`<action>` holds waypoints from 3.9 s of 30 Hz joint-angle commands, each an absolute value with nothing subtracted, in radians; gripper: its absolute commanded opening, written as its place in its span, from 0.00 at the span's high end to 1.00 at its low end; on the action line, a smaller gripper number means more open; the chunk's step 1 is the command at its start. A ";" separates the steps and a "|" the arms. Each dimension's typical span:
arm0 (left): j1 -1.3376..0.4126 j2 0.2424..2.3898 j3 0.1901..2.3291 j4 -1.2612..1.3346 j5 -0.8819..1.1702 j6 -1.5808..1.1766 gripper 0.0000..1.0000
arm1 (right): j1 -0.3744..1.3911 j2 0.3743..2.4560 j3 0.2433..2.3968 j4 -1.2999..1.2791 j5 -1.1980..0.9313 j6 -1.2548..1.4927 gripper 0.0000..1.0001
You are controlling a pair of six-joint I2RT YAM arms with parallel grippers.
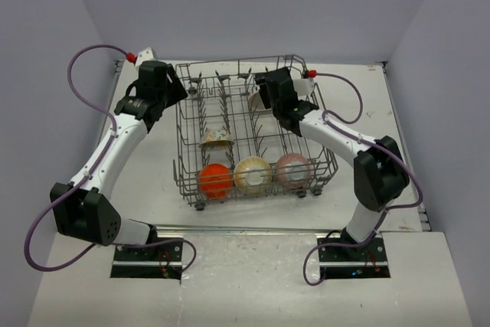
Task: Unload the bowls from the dish rack
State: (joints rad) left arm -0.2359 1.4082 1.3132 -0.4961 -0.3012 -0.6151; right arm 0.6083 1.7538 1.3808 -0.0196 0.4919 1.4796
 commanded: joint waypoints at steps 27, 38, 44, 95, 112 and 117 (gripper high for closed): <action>-0.206 1.572 1.307 -0.514 -0.377 -0.508 0.56 | 0.598 1.819 1.226 0.284 0.495 1.506 0.37; -0.181 1.603 1.307 -0.495 -0.321 -0.514 0.93 | 0.592 1.796 1.198 0.270 0.503 1.514 0.36; -0.179 1.612 1.316 -0.500 -0.318 -0.500 1.00 | 0.581 1.813 1.206 0.267 0.503 1.526 0.35; -0.156 1.687 1.308 -0.486 -0.255 -0.505 1.00 | 0.443 2.230 1.146 1.483 0.027 1.555 1.00; -0.156 1.721 1.296 -0.482 -0.256 -0.531 1.00 | 0.439 2.065 1.098 1.566 -0.174 1.326 1.00; -0.156 1.715 1.298 -0.480 -0.259 -0.531 1.00 | 0.437 1.990 1.175 1.370 -0.270 1.218 1.00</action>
